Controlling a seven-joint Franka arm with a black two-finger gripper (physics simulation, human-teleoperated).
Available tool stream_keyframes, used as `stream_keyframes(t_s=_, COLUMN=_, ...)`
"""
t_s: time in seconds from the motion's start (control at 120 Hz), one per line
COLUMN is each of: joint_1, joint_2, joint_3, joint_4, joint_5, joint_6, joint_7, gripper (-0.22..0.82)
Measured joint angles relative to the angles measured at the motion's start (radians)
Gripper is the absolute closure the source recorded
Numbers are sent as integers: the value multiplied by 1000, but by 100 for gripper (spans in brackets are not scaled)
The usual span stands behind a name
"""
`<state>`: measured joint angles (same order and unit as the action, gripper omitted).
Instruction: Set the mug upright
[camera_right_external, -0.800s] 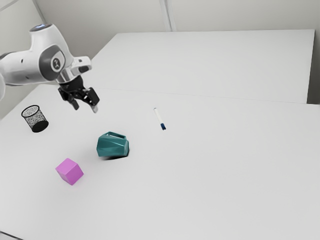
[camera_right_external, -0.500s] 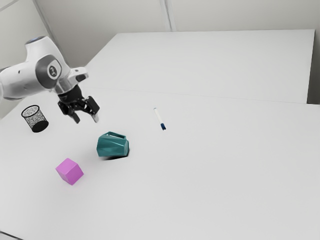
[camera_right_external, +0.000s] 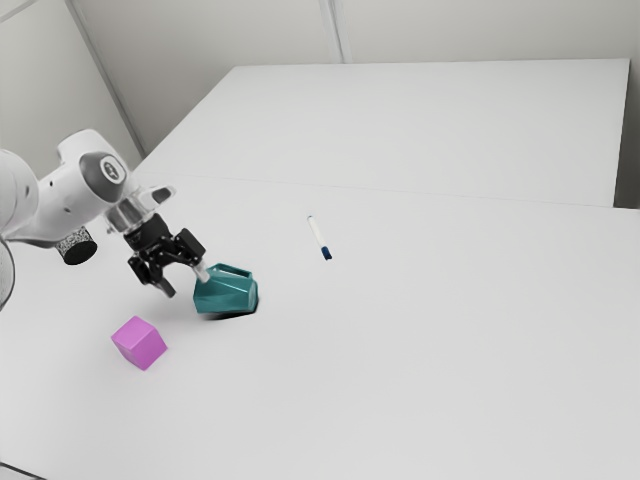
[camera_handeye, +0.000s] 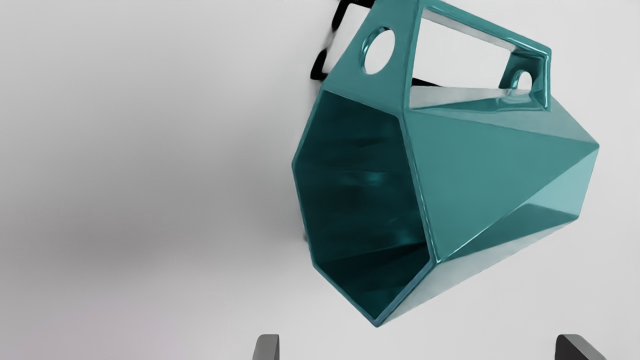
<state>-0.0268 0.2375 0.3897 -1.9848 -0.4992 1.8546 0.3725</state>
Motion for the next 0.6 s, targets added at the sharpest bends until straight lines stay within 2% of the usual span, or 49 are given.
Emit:
stream_keyframes(t_s=0.225, joint_1=43, joint_2=64, joint_3=0, joint_4=45, joint_5=-170, joint_6=-54, joint_7=61, gripper=0)
stream_keyframes(t_s=0.6, joint_1=85, joint_2=133, joint_3=1, joint_4=76, joint_5=-342, joint_6=-78, joint_7=133, gripper=1)
